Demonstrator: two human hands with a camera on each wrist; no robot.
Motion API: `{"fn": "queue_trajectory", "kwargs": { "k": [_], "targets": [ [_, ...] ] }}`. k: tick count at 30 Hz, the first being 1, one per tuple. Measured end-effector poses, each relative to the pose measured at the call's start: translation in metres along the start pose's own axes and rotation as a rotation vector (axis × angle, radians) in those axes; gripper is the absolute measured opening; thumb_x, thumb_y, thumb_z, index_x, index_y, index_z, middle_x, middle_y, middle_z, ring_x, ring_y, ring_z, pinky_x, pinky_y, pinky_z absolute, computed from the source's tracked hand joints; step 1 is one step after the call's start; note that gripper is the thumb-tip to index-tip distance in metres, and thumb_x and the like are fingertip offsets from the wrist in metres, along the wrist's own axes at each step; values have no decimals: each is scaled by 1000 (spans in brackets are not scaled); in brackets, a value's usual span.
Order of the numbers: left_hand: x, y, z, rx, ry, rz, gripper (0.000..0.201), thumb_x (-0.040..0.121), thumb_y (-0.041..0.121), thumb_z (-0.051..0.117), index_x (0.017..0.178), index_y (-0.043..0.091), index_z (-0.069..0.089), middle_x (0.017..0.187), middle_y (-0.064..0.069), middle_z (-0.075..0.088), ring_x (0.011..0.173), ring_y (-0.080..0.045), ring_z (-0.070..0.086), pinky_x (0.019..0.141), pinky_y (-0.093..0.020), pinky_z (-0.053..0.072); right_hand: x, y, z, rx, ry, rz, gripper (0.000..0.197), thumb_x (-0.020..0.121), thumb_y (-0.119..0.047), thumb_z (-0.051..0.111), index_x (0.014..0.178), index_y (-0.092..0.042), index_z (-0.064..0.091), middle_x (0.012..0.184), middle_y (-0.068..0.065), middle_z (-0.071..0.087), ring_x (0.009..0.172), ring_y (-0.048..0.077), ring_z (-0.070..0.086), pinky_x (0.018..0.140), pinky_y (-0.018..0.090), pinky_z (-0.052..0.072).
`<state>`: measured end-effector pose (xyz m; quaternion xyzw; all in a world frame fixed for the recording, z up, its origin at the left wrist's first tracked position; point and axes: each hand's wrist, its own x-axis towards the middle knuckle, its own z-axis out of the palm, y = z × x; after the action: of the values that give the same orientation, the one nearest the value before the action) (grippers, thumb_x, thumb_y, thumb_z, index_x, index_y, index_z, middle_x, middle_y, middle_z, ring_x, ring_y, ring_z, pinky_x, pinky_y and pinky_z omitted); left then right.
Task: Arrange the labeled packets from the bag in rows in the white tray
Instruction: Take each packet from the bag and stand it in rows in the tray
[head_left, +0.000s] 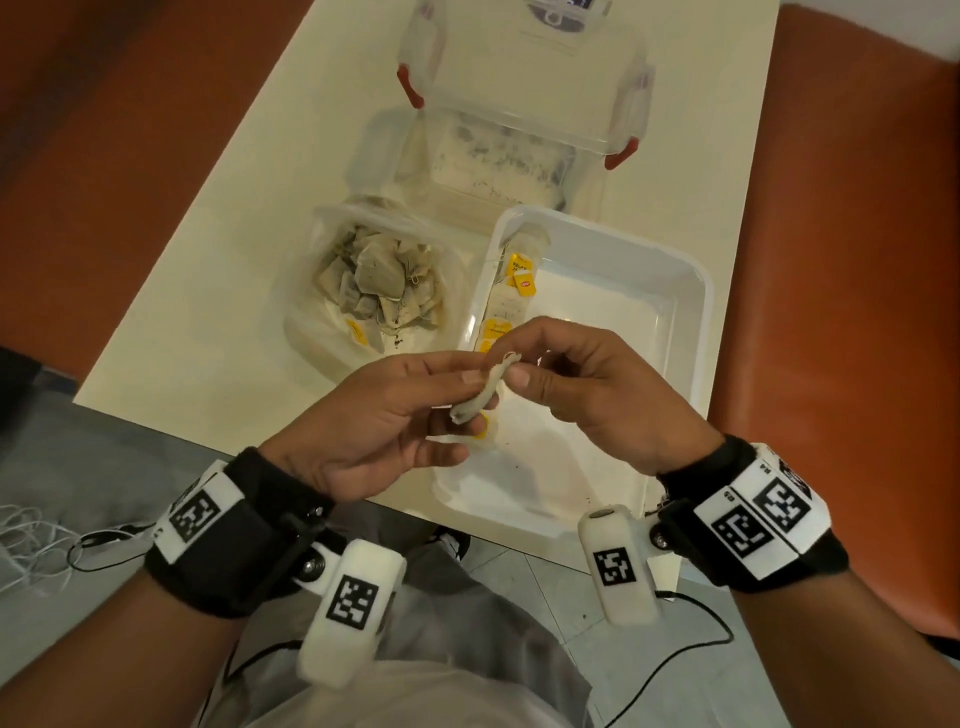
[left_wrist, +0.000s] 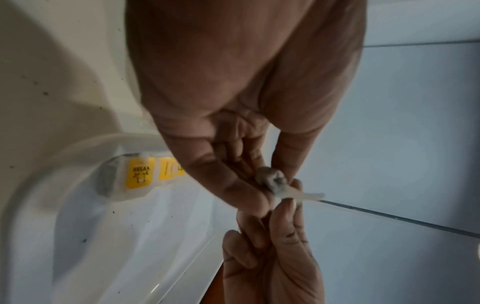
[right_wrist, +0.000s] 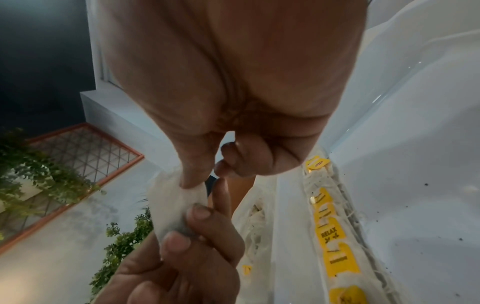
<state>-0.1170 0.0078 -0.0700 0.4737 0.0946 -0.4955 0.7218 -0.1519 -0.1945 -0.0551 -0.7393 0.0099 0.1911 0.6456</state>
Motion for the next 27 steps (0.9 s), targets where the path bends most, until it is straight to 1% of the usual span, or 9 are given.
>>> {"fn": "queue_trajectory", "kwargs": {
  "k": [2,4,7,9,12,16,19,22,27],
  "targets": [
    [-1,0,0,-21,48,30,17,77,21,68,91,18,78,78,-1,68,67,-9,66,50,-20,55,-1,-1,1,43,33,67,20,94,-18,65,113,-16,69,85,-2,60,61,10,47,55,19,39],
    [-1,-3,1,-13,127,77,16,79,18,69,94,16,72,75,0,69,68,-10,68,52,-21,55,-4,-4,3,126,66,181,32,91,-33,62,116,-14,68,86,0,67,61,13,57,55,24,47],
    [0,-8,1,168,257,173,8,88,18,69,95,17,68,72,3,68,71,-10,68,56,-24,56,-5,-5,9,120,54,265,46,77,-52,63,102,-14,71,86,3,73,68,14,67,61,27,53],
    [-1,-11,3,280,301,213,10,88,22,72,96,17,68,74,1,70,70,-8,68,57,-25,56,-5,-4,11,21,69,238,36,75,-45,72,96,-15,72,85,1,74,73,14,68,65,27,52],
    [-2,-14,1,388,308,226,12,86,26,74,94,19,68,82,-1,73,73,-11,71,56,-26,54,-2,3,10,-48,145,209,13,87,-20,76,95,-10,72,86,6,74,77,15,66,70,31,51],
    [-7,-18,-7,496,338,212,13,85,29,75,95,25,69,80,5,72,68,-11,71,49,-21,48,-1,15,5,-187,198,196,3,88,-15,73,89,-14,71,86,7,75,83,27,69,73,37,54],
    [-12,-19,-20,525,412,210,8,88,31,71,93,25,69,83,2,73,61,-9,65,46,-21,44,-1,23,11,-341,15,301,4,88,-18,73,88,-19,69,75,-2,75,71,12,69,71,27,50],
    [-16,-19,-31,490,445,210,10,90,33,68,91,23,69,80,4,72,60,-8,60,46,-21,40,4,34,24,-542,-223,393,7,88,-27,72,93,-24,68,78,-4,76,75,8,70,78,28,52],
    [-17,-18,-38,480,452,226,13,90,34,67,93,21,69,79,4,71,60,-8,58,46,-21,39,20,45,33,-620,-171,479,5,89,-26,68,93,-23,66,78,-3,77,70,6,71,77,26,53]
  ]
}}
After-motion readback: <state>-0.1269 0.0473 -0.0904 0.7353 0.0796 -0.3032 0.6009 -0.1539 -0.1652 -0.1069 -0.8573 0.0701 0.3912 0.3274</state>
